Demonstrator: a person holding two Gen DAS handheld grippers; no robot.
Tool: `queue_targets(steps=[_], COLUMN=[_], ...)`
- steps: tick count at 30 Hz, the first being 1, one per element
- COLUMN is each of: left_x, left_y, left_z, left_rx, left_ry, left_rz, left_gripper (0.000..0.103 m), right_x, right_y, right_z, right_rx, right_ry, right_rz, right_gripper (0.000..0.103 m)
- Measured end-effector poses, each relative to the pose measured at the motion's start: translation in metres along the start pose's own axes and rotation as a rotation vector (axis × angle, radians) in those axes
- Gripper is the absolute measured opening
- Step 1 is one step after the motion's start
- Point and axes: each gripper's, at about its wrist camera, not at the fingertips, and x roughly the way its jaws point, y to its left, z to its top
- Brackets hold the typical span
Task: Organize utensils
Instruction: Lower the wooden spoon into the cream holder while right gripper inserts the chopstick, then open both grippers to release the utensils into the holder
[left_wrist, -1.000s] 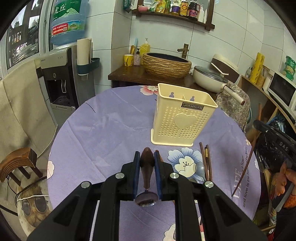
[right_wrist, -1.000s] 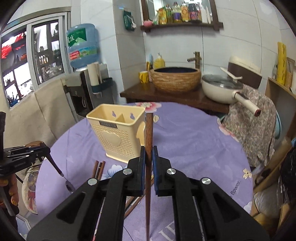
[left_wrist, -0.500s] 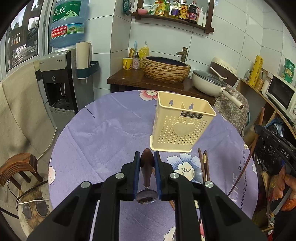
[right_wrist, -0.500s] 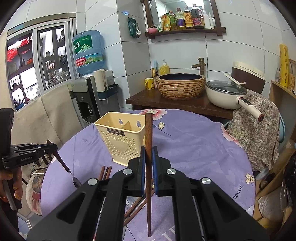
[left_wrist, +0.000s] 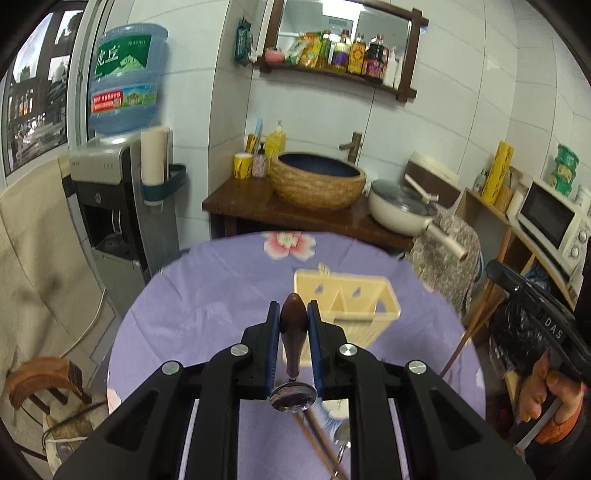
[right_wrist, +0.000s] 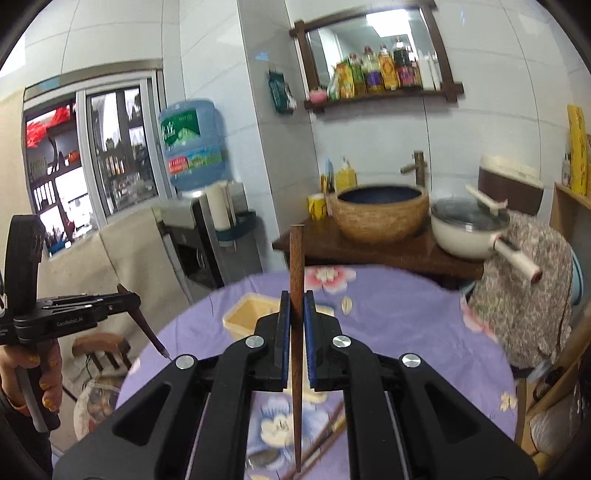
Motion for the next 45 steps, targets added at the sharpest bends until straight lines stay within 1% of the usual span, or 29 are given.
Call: queue_targets(steps=[4,7,9,11,14,17,20,22,29,33,39,41,43,44,45], left_x=[-0.005,0.0,0.009,0.021,0.044,0.066,0.086,0.095,0.125,0.137,0.15,0.151,0.148,0.145,0.139], left_y=[-0.012,-0.02,-0.025,-0.028,-0.034,-0.037,-0.034,-0.033,-0.029,-0.026,-0.022,-0.022,-0.021,-0.021,-0.021], left_z=[0.051,0.078,0.086,0.09,0.084,0.069,0.05,0.038,0.006,-0.002,-0.01,-0.012,-0.012,-0.012,-0.011], left_rx=[-0.032,-0.057,-0.072,-0.093,-0.09,-0.084,-0.085,-0.079,-0.061,-0.061,-0.066,-0.063,-0.069,-0.075,-0.078], left_ry=[-0.058,-0.105,-0.118,-0.123,-0.124,-0.109,-0.086,-0.076,-0.012,0.012,0.05,0.052,0.045,0.031,0.014], left_rz=[0.0,0.019,0.017,0.001,-0.007,0.008,0.001,0.014,0.021,0.03,0.032,0.032,0.014,0.006,0.001], left_gripper=[0.015,0.015,0.015,0.015,0.015,0.015,0.015,0.015,0.015,0.015,0.015,0.015,0.015,0.02,0.031], right_x=[0.003,0.006,0.013,0.026,0.049,0.073,0.093,0.102,0.124,0.129,0.134,0.133,0.131,0.13,0.128], right_y=[0.012,0.021,0.026,0.029,0.026,0.019,0.01,0.004,-0.003,-0.005,-0.008,-0.009,-0.009,-0.009,-0.01], right_z=[0.056,0.09,0.102,0.104,0.092,0.068,0.042,0.025,-0.014,-0.023,-0.028,-0.03,-0.031,-0.03,-0.03], right_rx=[0.038,0.034,0.016,0.01,0.018,0.015,0.023,0.037,0.054,0.064,0.067,0.065,0.063,0.063,0.058], right_ry=[-0.096,-0.187,-0.236,-0.255,-0.247,-0.23,-0.192,-0.172,-0.112,-0.088,-0.067,-0.071,-0.074,-0.071,-0.067], right_rz=[0.002,-0.041,-0.088,-0.123,-0.159,-0.187,-0.182,-0.183,-0.173,-0.172,-0.171,-0.175,-0.164,-0.151,-0.141], right_gripper=[0.007,0.008,0.007,0.008,0.008,0.008,0.008,0.008,0.008,0.008,0.008,0.008,0.008,0.01,0.013])
